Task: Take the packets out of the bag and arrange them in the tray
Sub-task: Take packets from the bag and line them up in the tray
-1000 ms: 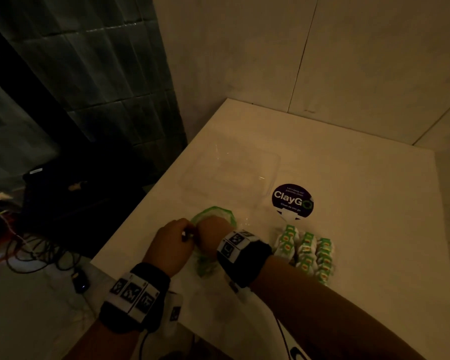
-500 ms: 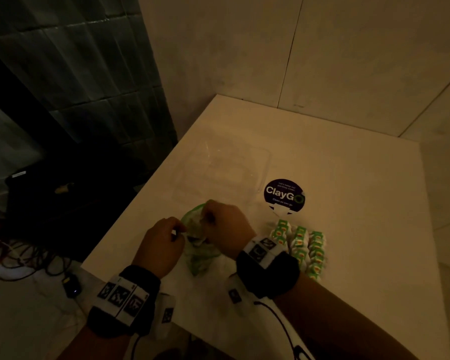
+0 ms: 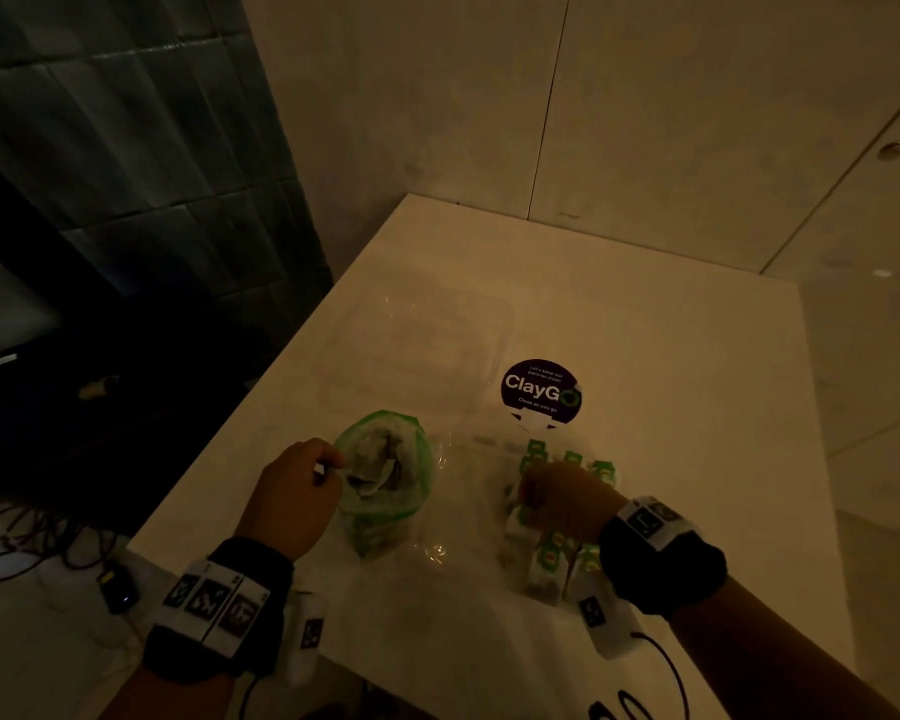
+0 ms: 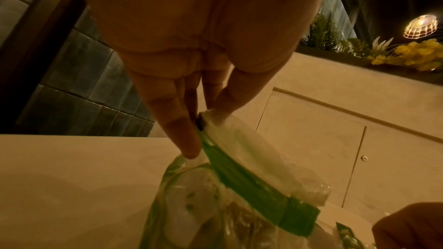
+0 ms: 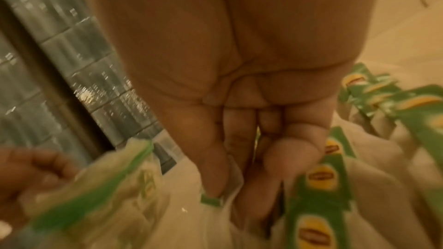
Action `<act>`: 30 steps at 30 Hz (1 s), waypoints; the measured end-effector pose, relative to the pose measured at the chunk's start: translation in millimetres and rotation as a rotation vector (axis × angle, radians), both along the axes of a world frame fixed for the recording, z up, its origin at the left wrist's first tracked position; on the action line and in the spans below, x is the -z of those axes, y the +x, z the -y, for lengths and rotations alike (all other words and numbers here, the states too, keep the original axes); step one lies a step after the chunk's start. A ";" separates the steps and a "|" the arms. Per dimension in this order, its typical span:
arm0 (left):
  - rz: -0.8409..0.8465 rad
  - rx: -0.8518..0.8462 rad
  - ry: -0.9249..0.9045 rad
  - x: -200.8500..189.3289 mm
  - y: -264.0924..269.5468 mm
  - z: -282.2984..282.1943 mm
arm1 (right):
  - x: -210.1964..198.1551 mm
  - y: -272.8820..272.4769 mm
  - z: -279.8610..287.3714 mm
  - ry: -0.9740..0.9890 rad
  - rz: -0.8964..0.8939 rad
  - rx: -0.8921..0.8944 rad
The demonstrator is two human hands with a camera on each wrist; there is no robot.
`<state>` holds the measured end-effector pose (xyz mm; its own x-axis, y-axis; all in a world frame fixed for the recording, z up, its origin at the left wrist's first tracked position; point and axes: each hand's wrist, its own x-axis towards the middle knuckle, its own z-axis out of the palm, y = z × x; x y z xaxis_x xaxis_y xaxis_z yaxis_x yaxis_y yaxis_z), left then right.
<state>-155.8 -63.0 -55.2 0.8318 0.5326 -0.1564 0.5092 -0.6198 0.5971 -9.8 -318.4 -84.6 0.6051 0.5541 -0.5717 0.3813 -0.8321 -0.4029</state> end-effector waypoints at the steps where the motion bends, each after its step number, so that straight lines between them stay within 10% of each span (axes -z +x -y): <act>1: 0.001 -0.003 0.001 0.2 0.4 -0.1 | 2.5 -0.3 -0.8 0.000 0.014 -0.002; 24: 0.024 0.064 0.051 -1.0 1.6 0.4 | -46.5 11.5 -8.1 0.319 0.309 0.318; 30: 0.040 0.032 0.006 -1.3 4.2 1.1 | -65.3 -22.3 -101.5 0.502 0.125 -0.102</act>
